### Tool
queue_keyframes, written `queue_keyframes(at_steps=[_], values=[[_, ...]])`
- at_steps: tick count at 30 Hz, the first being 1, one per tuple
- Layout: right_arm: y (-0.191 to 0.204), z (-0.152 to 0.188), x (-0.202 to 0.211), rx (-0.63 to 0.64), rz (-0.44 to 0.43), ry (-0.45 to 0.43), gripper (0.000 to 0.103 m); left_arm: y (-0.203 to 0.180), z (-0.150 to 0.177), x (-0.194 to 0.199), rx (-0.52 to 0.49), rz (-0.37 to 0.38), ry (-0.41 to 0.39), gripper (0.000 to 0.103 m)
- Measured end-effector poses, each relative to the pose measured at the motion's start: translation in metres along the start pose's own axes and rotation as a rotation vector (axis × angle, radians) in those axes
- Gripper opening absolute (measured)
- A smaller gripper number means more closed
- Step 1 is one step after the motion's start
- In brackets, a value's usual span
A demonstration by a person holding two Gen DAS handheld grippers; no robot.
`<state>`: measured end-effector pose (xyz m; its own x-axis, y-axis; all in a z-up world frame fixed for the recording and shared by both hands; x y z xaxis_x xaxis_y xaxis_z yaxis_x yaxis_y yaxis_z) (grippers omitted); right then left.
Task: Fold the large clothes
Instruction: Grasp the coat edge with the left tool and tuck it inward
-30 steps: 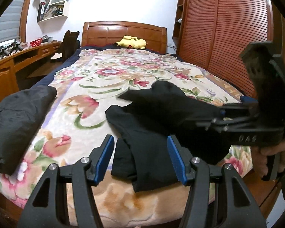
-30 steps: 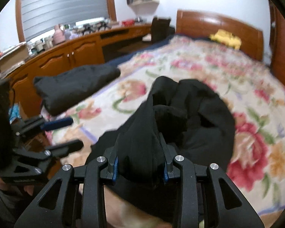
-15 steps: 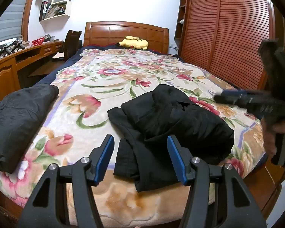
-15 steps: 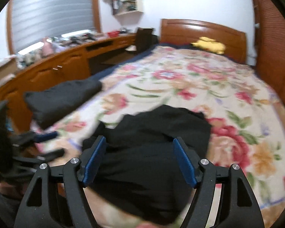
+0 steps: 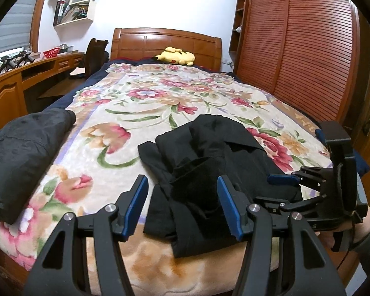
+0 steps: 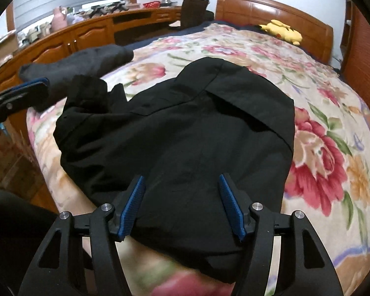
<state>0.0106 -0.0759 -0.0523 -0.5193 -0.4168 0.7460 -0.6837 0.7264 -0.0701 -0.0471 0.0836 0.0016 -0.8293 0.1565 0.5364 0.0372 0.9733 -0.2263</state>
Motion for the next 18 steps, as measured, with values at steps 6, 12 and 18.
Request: queue_keyframes(at_steps=[6, 12, 18], values=[[-0.003, -0.002, 0.014, -0.011, 0.015, -0.03, 0.063, -0.016, -0.002, -0.008, -0.018, 0.013, -0.01, 0.057], [-0.009, 0.001, 0.039, 0.01, 0.091, -0.083, 0.066, -0.034, -0.001, -0.017, -0.055, 0.037, -0.006, 0.057], [-0.039, 0.014, 0.053, -0.026, 0.199, -0.14, 0.071, -0.044, 0.003, -0.023, -0.073, 0.075, 0.009, 0.042]])
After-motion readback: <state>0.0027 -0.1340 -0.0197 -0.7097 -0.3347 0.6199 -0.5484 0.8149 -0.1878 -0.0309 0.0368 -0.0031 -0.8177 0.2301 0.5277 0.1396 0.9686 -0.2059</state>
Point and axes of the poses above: each gripper's, at about its wrist camera, not at the fingertips, and x roughly against the way its jaws point, y to its left, z to its underside, the point moved 5 cm from there along -x, roughly the way its jaws point, and after that the axes turned 5 degrees about x, right-handed, at the moved point
